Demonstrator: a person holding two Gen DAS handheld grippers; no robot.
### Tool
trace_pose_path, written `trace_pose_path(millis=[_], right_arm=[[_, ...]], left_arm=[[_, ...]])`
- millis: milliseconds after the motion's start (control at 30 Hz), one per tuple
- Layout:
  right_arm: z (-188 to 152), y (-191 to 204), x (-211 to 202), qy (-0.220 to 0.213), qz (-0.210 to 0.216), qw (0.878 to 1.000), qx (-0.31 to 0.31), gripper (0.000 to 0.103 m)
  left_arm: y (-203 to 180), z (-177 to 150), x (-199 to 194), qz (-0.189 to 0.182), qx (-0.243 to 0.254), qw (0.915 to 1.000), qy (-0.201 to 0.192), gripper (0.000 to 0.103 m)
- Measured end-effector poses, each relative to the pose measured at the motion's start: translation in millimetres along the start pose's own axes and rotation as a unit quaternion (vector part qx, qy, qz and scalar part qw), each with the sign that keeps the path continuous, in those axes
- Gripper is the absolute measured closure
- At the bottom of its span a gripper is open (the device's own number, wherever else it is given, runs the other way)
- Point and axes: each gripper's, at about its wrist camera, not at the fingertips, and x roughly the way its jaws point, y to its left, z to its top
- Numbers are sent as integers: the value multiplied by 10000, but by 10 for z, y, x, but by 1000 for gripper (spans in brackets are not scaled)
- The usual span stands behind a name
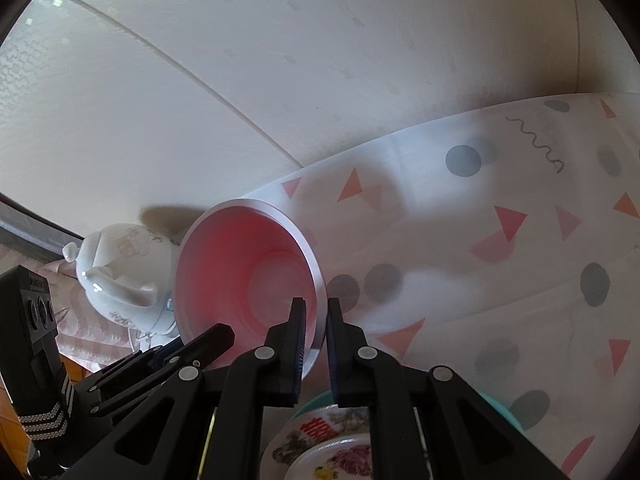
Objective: Organize plates and bowls
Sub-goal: 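Grasp the pink-and-red bowl rim with the left gripper while the right gripper grasps, then carry the pink-and-red bowl with both grippers and lower it into the yellow bowl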
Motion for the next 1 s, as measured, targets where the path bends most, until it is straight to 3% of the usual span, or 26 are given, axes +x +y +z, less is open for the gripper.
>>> trace_pose_path(millis=[500, 1000], right_arm=[[-220, 302, -207, -92, 140, 9995, -281, 93], [-593, 694, -268, 52, 350, 9977, -579, 93]], left_arm=[[171, -324, -392, -54, -144, 9995, -289, 86], [643, -786, -697, -246, -683, 9968, -345, 86]])
